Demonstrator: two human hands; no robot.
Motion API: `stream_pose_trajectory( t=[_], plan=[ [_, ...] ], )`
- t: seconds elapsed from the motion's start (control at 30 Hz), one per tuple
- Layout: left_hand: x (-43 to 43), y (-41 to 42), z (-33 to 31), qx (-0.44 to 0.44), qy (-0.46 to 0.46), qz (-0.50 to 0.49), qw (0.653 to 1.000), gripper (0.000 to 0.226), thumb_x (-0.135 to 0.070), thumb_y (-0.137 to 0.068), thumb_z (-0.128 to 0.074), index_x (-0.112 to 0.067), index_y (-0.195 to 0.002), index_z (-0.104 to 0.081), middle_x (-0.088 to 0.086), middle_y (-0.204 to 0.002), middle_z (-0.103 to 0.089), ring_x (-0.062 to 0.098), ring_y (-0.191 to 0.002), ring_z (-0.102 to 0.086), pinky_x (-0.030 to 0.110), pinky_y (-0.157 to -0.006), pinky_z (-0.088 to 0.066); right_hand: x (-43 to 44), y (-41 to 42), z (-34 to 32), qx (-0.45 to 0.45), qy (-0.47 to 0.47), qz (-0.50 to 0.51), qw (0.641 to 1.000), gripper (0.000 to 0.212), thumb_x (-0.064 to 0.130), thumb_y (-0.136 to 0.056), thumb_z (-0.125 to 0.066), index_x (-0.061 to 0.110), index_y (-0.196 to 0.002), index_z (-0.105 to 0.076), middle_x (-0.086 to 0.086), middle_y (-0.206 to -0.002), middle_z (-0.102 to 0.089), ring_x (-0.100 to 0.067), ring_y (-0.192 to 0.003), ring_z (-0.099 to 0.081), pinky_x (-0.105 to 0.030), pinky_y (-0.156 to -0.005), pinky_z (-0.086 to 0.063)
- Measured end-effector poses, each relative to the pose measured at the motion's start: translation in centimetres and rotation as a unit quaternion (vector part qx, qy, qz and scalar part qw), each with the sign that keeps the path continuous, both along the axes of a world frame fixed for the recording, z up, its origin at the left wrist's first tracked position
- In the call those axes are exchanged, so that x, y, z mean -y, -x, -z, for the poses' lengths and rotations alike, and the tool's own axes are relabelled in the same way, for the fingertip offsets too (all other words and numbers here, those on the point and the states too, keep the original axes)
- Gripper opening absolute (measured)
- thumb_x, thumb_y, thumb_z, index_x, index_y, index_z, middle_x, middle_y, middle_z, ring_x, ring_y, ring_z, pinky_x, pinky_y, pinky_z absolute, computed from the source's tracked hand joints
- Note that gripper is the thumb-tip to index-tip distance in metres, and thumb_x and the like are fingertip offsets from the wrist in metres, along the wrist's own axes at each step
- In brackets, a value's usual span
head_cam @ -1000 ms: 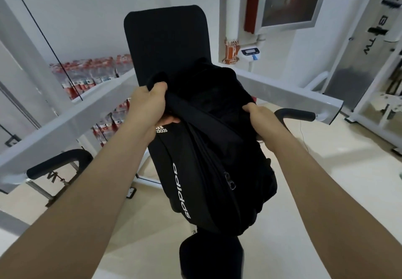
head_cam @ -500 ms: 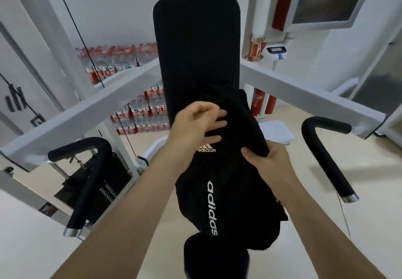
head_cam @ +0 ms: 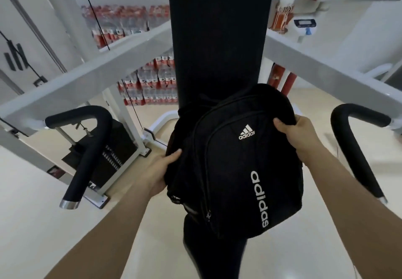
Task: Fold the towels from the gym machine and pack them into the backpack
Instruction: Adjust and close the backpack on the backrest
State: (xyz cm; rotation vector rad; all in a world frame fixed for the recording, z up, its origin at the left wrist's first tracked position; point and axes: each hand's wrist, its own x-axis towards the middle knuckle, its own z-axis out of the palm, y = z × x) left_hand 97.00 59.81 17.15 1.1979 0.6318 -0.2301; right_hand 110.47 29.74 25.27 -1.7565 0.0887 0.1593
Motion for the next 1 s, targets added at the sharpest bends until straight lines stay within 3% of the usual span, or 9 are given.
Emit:
stream_pose_trajectory(
  t=[0.2,0.37,0.47,0.53,0.6,0.73,0.83,0.93,1.0],
  plan=[
    [4.3,-1.0,10.2,-0.120,-0.202,-0.066,0.970,0.031,-0.028,-0.098,-0.051,-0.005,-0.114,-0.063,0.013,-0.107,-0.067,0.034,-0.097,-0.064,0.048,-0.088,-0.054,-2.5,0.7,15.1,-0.154,0.276,-0.017,0.949,0.063,0.022,-0.085,-0.054,-0.001,-0.140,-0.031,-0.026,-0.136,-0.048,-0.041,-0.120,-0.050,-0.046,-0.100,-0.043],
    [9.0,-2.3,14.0,-0.095,-0.300,0.002,0.949,0.034,-0.028,-0.099,-0.047,-0.010,-0.127,-0.056,0.013,-0.118,-0.065,0.033,-0.105,-0.061,0.036,-0.085,-0.049,-5.8,6.4,19.2,-0.119,0.278,-0.199,0.932,0.104,0.034,-0.074,-0.068,0.028,-0.151,0.002,-0.019,-0.157,-0.008,-0.038,-0.142,-0.020,-0.052,-0.112,-0.031],
    [9.3,-3.2,13.3,-0.013,-0.379,0.044,0.924,0.032,-0.030,-0.098,-0.049,-0.012,-0.123,-0.058,0.006,-0.113,-0.066,0.025,-0.103,-0.061,0.024,-0.077,-0.042,-7.0,8.9,18.6,0.071,0.553,-0.248,0.792,0.093,0.046,-0.070,-0.077,0.040,-0.143,-0.020,-0.023,-0.149,-0.022,-0.039,-0.137,-0.022,-0.054,-0.099,-0.041],
    [8.7,-3.5,12.8,0.025,-0.415,0.058,0.908,0.028,-0.030,-0.097,-0.052,-0.014,-0.119,-0.062,0.004,-0.110,-0.069,0.021,-0.100,-0.062,0.017,-0.074,-0.038,-7.4,9.1,18.9,0.192,0.609,-0.260,0.725,0.069,0.035,-0.065,-0.081,0.031,-0.126,-0.049,-0.016,-0.136,-0.040,-0.034,-0.129,-0.036,-0.049,-0.091,-0.043],
    [8.0,-3.6,12.8,0.051,-0.455,0.081,0.885,0.025,-0.025,-0.096,-0.054,-0.015,-0.117,-0.063,0.004,-0.107,-0.071,0.022,-0.098,-0.064,0.016,-0.072,-0.038,-7.5,8.7,19.7,0.243,0.587,-0.308,0.708,0.056,0.025,-0.064,-0.080,0.026,-0.115,-0.057,-0.011,-0.134,-0.047,-0.030,-0.126,-0.042,-0.046,-0.089,-0.043],
    [6.3,-4.1,14.1,0.070,-0.474,0.099,0.872,0.023,-0.013,-0.090,-0.058,-0.014,-0.113,-0.064,0.005,-0.105,-0.070,0.023,-0.097,-0.063,0.020,-0.075,-0.040,-9.1,6.4,19.5,0.189,0.583,-0.409,0.676,0.078,0.028,-0.070,-0.077,0.031,-0.136,-0.035,-0.001,-0.120,-0.054,-0.025,-0.116,-0.046,-0.046,-0.089,-0.042],
    [5.3,-2.9,14.3,0.091,-0.418,0.024,0.904,0.048,0.002,-0.078,-0.058,-0.019,-0.120,-0.056,-0.002,-0.117,-0.060,0.008,-0.104,-0.056,0.016,-0.085,-0.042,-11.3,4.7,19.5,0.183,0.603,-0.418,0.655,0.043,0.020,-0.082,-0.067,0.028,-0.123,-0.057,0.001,-0.112,-0.059,-0.024,-0.115,-0.045,-0.047,-0.092,-0.042],
    [5.4,1.6,15.5,0.070,-0.462,-0.061,0.882,0.039,0.008,-0.066,-0.054,-0.023,-0.091,-0.055,-0.006,-0.095,-0.054,0.005,-0.079,-0.052,0.013,-0.065,-0.041,-11.5,4.0,20.2,0.182,0.586,-0.404,0.678,0.029,0.016,-0.083,-0.066,0.028,-0.110,-0.068,0.005,-0.104,-0.061,-0.020,-0.111,-0.046,-0.042,-0.089,-0.043],
    [5.8,4.4,17.6,0.002,-0.487,0.032,0.873,0.029,0.005,-0.070,-0.053,-0.024,-0.069,-0.052,-0.005,-0.074,-0.055,0.014,-0.067,-0.055,0.021,-0.056,-0.038,-10.7,4.6,20.7,0.214,0.561,-0.391,0.697,0.030,0.011,-0.079,-0.069,0.028,-0.104,-0.071,0.008,-0.095,-0.061,-0.019,-0.102,-0.048,-0.037,-0.078,-0.041]
  ],
)
